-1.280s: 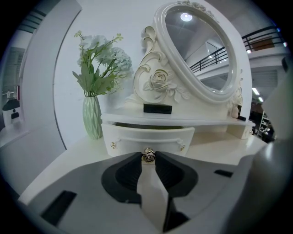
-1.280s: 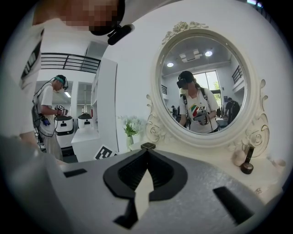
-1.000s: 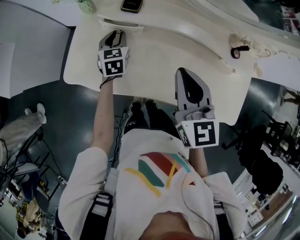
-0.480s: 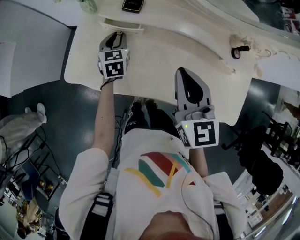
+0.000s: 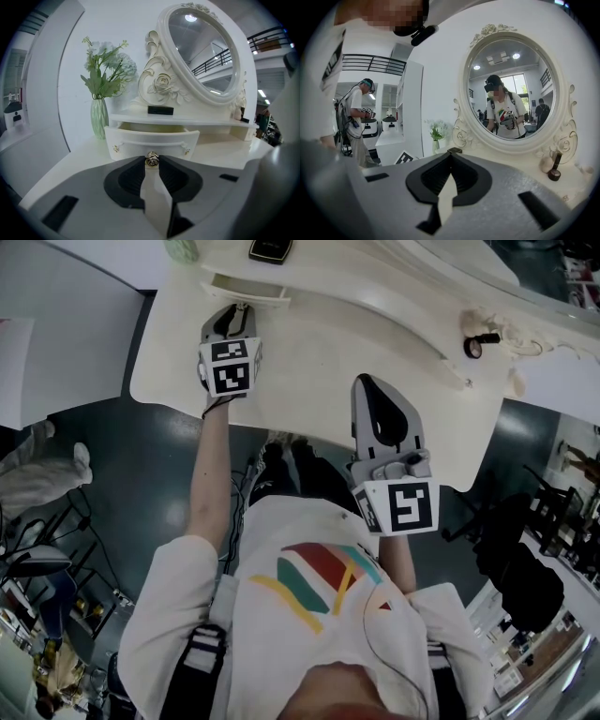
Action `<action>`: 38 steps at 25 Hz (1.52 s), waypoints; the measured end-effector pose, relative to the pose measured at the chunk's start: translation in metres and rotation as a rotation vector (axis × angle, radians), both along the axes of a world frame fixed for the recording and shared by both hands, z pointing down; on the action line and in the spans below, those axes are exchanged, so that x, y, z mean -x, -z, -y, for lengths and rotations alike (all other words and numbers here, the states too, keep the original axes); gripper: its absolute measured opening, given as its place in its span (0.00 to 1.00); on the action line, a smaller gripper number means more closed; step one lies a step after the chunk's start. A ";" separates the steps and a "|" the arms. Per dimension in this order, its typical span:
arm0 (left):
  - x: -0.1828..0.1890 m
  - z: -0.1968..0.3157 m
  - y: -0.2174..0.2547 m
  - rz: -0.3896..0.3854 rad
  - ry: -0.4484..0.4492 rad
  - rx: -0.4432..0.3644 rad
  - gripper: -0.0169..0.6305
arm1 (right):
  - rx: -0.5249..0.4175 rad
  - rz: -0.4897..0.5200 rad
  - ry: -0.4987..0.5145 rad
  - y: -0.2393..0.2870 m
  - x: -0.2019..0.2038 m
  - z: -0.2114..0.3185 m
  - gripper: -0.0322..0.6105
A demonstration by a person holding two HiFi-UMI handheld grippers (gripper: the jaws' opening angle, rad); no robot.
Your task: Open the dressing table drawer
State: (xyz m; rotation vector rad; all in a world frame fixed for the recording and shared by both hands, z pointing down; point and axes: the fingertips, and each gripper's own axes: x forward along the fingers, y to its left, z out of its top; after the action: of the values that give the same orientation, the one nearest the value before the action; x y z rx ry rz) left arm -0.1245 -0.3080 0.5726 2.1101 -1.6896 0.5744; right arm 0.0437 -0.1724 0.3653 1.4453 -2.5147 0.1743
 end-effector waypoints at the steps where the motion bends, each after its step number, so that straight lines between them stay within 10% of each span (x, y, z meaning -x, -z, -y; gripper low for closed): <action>1: 0.000 -0.001 0.000 0.001 0.001 0.000 0.16 | -0.001 0.000 0.001 0.000 0.000 0.000 0.05; 38: 0.013 -0.026 -0.002 0.032 -0.024 0.014 0.16 | -0.024 -0.001 0.047 0.010 0.021 -0.003 0.05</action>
State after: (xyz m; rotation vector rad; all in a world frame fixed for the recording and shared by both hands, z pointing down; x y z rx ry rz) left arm -0.1375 -0.2824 0.5751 2.1243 -1.6746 0.6281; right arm 0.0230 -0.1692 0.3556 1.3937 -2.5553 0.1356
